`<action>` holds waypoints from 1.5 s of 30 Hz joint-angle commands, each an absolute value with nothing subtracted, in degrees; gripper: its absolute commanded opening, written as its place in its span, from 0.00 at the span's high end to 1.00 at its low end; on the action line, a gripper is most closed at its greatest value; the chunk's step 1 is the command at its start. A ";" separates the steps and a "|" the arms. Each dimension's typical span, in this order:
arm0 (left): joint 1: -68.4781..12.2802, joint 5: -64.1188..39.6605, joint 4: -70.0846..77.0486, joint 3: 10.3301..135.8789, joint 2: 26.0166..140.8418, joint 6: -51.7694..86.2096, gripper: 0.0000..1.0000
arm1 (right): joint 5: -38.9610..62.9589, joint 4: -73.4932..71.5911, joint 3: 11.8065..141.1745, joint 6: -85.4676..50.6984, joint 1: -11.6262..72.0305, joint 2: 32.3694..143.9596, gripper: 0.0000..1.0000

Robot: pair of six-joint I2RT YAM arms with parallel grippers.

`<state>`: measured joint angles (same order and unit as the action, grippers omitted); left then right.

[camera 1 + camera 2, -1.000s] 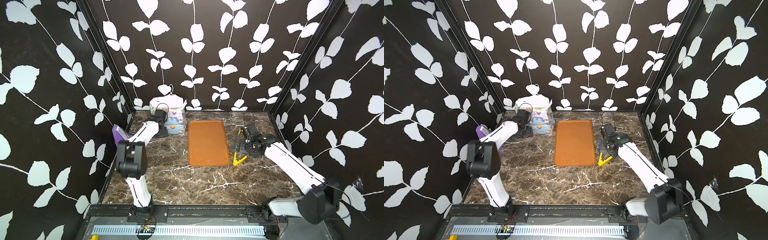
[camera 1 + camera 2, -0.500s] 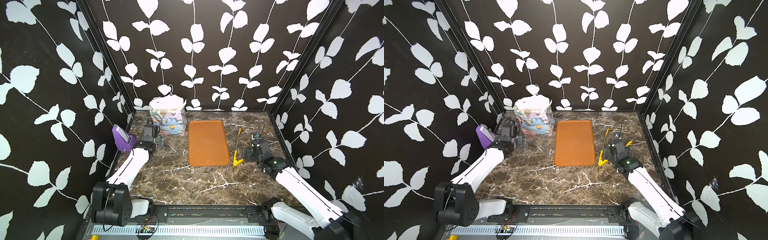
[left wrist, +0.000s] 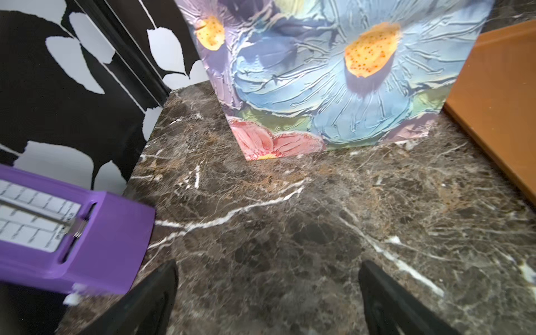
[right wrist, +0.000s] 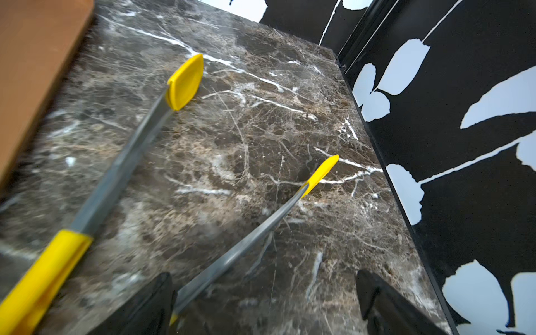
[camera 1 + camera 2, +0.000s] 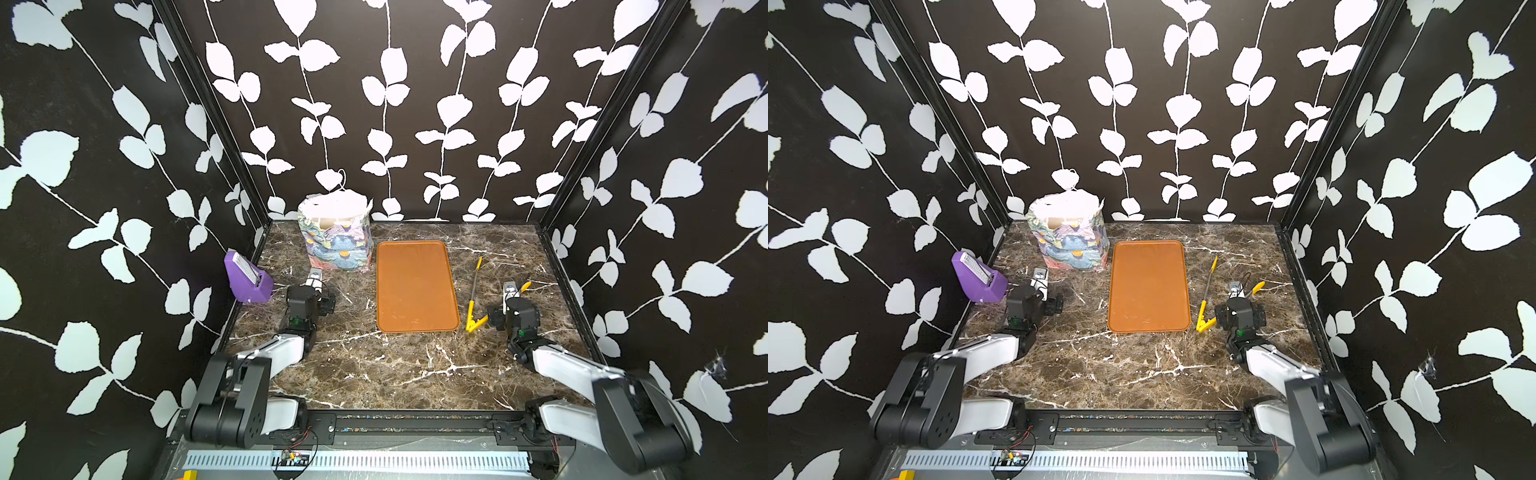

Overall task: Pack bread into a paper bag
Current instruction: Reset both arms

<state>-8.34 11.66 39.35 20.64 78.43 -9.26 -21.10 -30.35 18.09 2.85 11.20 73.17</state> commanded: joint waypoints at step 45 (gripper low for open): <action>-3.04 0.52 50.01 23.31 88.82 -8.07 0.01 | -0.53 -47.37 23.47 0.88 0.28 87.47 0.01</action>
